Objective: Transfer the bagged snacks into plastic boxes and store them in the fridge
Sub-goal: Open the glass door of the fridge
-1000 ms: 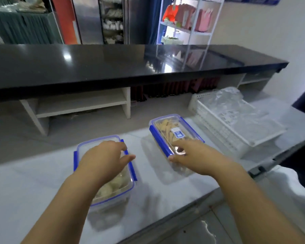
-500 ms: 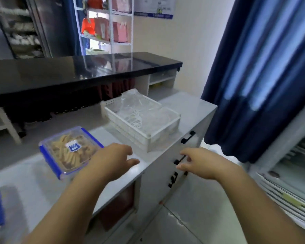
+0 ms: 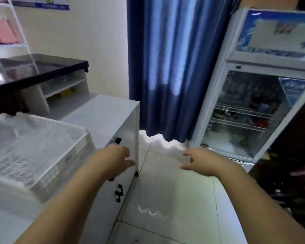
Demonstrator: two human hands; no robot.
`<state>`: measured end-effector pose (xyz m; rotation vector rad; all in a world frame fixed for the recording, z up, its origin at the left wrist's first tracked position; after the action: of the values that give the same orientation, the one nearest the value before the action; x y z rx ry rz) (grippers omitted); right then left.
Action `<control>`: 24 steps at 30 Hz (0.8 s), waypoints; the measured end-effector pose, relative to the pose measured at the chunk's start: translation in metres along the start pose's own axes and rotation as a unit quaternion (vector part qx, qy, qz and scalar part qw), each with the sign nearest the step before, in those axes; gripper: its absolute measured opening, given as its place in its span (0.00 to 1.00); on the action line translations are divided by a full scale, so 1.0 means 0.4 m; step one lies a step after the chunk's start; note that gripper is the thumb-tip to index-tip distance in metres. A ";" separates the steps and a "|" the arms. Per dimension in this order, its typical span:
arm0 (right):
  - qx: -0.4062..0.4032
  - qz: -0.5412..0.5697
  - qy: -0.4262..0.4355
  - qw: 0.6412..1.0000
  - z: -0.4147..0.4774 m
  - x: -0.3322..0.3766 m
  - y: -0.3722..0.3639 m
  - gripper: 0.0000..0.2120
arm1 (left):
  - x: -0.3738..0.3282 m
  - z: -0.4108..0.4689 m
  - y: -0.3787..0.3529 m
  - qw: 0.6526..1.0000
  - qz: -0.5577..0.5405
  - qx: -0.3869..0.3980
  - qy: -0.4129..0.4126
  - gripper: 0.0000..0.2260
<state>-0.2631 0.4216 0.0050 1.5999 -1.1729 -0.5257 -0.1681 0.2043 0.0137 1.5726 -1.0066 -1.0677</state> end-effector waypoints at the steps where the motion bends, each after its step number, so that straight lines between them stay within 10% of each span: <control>1: -0.001 0.005 -0.017 1.000 0.022 -0.040 0.014 0.28 | -0.025 0.049 0.002 1.000 0.000 0.001 -0.012 0.20; 24: -0.053 0.042 -0.178 0.982 0.662 -0.669 0.468 0.29 | -0.557 1.137 0.130 0.981 0.030 0.048 -0.187 0.15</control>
<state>-0.6681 0.5332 0.0202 1.3926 -1.4444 -0.8304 -0.6697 0.2895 0.0264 1.4359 -1.3666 -1.3198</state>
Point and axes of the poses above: each hand's wrist, its own z-axis towards the middle knuckle, its own y-axis out of the back of the hand, x = y × z, the point moved 8 cm from there along z, towards the middle knuckle, and after that the axes turned 2 degrees about x, right-handed, at the moved point
